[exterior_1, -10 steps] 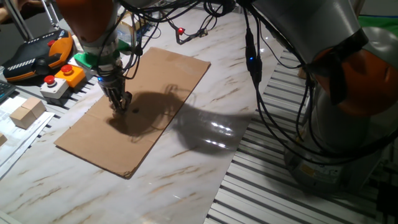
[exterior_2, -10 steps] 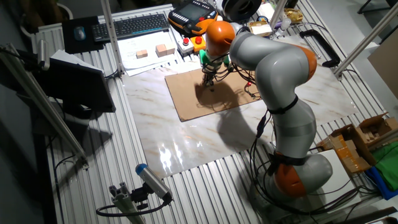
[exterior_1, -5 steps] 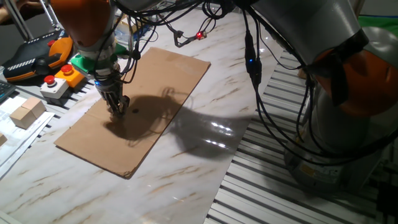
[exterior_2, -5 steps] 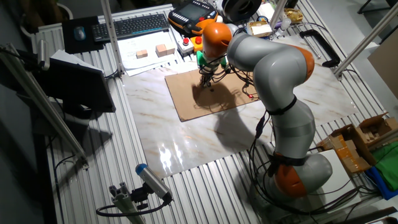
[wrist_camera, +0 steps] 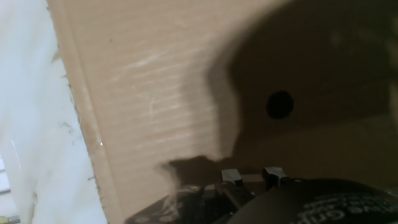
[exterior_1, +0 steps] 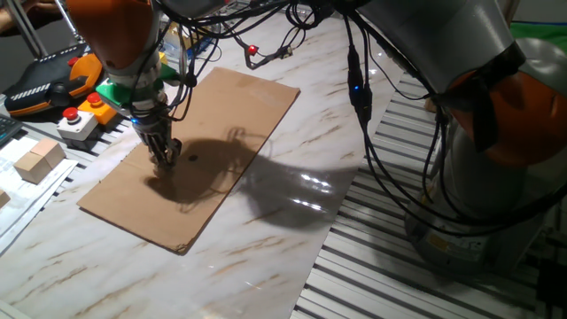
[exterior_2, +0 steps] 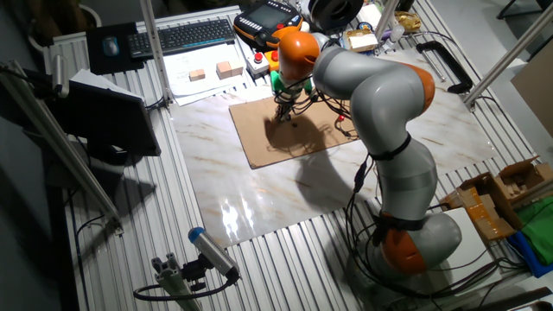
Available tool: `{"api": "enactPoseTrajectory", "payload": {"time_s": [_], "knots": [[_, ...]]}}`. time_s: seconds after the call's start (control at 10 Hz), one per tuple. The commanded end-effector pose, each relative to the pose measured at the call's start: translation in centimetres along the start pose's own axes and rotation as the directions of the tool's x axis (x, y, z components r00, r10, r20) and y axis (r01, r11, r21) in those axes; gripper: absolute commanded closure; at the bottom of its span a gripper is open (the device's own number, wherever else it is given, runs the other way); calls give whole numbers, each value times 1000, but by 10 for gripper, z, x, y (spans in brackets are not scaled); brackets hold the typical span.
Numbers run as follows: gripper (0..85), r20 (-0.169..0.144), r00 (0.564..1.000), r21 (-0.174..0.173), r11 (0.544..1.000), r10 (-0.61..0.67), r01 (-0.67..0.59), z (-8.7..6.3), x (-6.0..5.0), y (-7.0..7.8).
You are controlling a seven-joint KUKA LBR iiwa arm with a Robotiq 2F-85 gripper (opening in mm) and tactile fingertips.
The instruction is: Use the gripper to push the small block from left to right
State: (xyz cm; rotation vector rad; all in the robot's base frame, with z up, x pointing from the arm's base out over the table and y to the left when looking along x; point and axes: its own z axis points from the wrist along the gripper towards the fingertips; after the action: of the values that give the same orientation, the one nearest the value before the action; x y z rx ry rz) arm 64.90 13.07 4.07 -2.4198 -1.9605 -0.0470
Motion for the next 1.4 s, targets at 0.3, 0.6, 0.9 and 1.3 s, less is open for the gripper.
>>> {"api": "enactPoseTrajectory", "payload": {"time_s": [0.3,0.6,0.9,1.3], "knots": [[840,-6,1000,3,1000,-19,19,-1,8,-2],[840,-11,1000,2,1000,-22,22,1,15,-5],[840,-9,999,0,1000,-31,31,2,19,-6],[840,-20,999,3,999,-45,45,2,25,-7]]}}
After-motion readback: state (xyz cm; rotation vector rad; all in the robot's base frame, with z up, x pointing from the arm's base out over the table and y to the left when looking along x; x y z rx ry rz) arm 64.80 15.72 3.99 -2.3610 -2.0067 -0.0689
